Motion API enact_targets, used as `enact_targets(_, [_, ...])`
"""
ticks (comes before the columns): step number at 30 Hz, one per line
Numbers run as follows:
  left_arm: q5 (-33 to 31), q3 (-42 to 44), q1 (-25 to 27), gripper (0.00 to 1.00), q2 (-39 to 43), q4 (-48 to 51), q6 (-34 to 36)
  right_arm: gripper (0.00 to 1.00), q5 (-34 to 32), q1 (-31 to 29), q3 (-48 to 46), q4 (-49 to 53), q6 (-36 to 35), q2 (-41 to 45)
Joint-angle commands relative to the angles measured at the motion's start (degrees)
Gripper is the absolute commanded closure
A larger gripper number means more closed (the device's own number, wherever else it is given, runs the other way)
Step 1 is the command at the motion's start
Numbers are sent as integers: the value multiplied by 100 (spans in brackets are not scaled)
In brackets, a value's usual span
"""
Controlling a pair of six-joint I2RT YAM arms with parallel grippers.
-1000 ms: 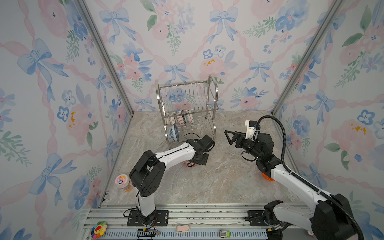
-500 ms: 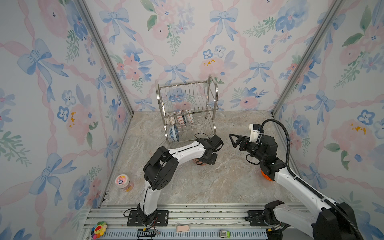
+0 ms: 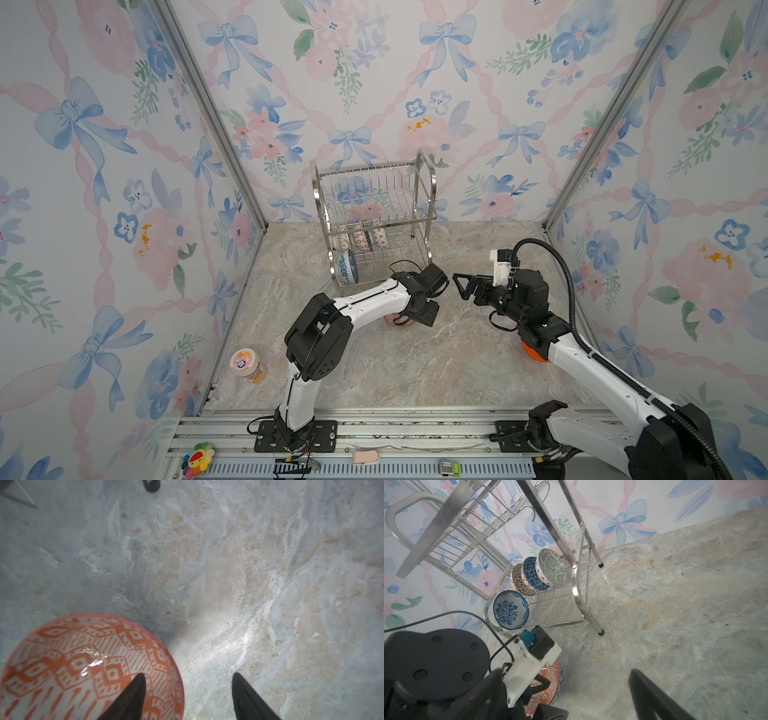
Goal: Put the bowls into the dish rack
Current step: 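Lift the red-patterned bowl with the left gripper while the right gripper approaches it, then grasp the red-patterned bowl rim with the right gripper and open the left gripper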
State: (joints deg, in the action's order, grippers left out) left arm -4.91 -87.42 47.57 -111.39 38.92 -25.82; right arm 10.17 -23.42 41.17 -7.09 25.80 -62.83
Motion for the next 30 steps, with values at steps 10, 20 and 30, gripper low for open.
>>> enact_targets(10, [311,1451,-1889,2,2899,-483,447,3,-1204,-1498,911,843,-1177,-1116])
enact_targets(20, [2197,3504,-3964,2,4693,-2435,-584,5,-2030,-2996,2664,1851,-1706,-3539])
enact_targets(30, [3110,4192,-4833,2,4887,-3292,-1304,21,-2481,-3331,3369,2282,-1596,-4479])
